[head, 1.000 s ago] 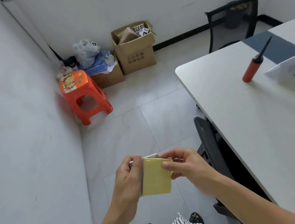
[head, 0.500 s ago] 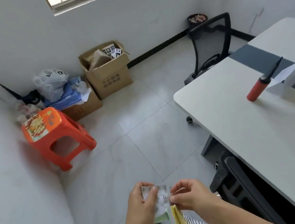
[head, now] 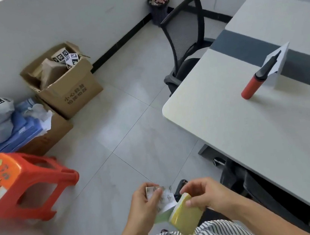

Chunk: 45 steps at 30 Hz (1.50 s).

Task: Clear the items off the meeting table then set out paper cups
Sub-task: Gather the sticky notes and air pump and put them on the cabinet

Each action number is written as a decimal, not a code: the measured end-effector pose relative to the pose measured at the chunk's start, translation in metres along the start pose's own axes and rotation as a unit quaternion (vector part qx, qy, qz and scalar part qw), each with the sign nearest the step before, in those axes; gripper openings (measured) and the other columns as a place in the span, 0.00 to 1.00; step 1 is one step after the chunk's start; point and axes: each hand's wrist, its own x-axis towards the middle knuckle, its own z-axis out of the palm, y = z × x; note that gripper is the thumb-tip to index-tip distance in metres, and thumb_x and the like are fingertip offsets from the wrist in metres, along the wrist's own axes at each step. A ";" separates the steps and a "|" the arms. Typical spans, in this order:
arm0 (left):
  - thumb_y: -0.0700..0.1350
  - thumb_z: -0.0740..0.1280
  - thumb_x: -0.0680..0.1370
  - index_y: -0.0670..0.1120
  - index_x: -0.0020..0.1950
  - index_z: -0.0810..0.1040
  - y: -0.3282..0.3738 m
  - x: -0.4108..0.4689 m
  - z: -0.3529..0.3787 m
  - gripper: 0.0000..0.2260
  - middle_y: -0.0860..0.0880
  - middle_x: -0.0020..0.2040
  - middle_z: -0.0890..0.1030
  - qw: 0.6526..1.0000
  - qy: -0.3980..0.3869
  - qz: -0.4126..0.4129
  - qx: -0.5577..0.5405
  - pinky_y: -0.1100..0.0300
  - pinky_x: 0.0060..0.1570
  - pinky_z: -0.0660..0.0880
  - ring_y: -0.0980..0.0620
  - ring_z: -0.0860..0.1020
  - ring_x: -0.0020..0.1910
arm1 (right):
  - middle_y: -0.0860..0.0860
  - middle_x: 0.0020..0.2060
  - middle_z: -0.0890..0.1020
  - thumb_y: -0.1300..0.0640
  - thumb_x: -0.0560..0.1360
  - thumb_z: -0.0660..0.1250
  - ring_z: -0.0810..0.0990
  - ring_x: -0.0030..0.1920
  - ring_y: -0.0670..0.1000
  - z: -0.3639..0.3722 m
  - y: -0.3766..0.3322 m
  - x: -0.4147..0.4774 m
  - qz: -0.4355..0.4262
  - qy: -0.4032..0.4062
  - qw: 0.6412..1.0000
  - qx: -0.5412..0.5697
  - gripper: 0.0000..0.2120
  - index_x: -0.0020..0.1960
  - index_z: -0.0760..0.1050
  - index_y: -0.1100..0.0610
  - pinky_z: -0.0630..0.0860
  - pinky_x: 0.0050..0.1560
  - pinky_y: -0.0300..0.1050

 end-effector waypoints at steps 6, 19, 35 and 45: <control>0.41 0.68 0.76 0.45 0.45 0.79 0.092 0.068 0.002 0.01 0.48 0.35 0.81 0.994 -0.019 0.094 0.045 0.63 0.30 0.72 0.56 0.77 0.32 | 0.56 0.42 0.83 0.62 0.66 0.72 0.81 0.38 0.51 -0.061 -0.091 0.050 -0.069 0.095 0.961 0.249 0.15 0.52 0.80 0.63 0.76 0.37 0.45; 0.50 0.58 0.81 0.45 0.43 0.78 0.235 0.194 0.034 0.14 0.52 0.34 0.78 0.990 -0.086 0.108 -0.032 0.53 0.34 0.78 0.55 0.77 0.34 | 0.54 0.36 0.81 0.66 0.70 0.74 0.78 0.37 0.49 -0.102 -0.212 0.133 -0.191 0.255 0.936 0.151 0.07 0.47 0.83 0.61 0.76 0.35 0.41; 0.40 0.59 0.77 0.47 0.41 0.76 0.352 0.347 0.109 0.09 0.47 0.42 0.77 0.935 -0.315 -0.006 0.163 0.60 0.33 0.69 0.47 0.74 0.37 | 0.54 0.39 0.80 0.66 0.73 0.69 0.80 0.40 0.50 -0.186 -0.240 0.151 -0.105 0.558 0.764 0.306 0.09 0.53 0.80 0.60 0.79 0.39 0.44; 0.53 0.62 0.79 0.45 0.46 0.76 0.374 0.345 0.202 0.12 0.49 0.36 0.75 0.945 -0.273 -0.030 0.178 0.57 0.32 0.73 0.49 0.73 0.33 | 0.44 0.64 0.72 0.50 0.67 0.77 0.72 0.62 0.44 -0.316 -0.161 0.127 -0.023 0.720 0.663 0.204 0.36 0.70 0.63 0.47 0.71 0.60 0.46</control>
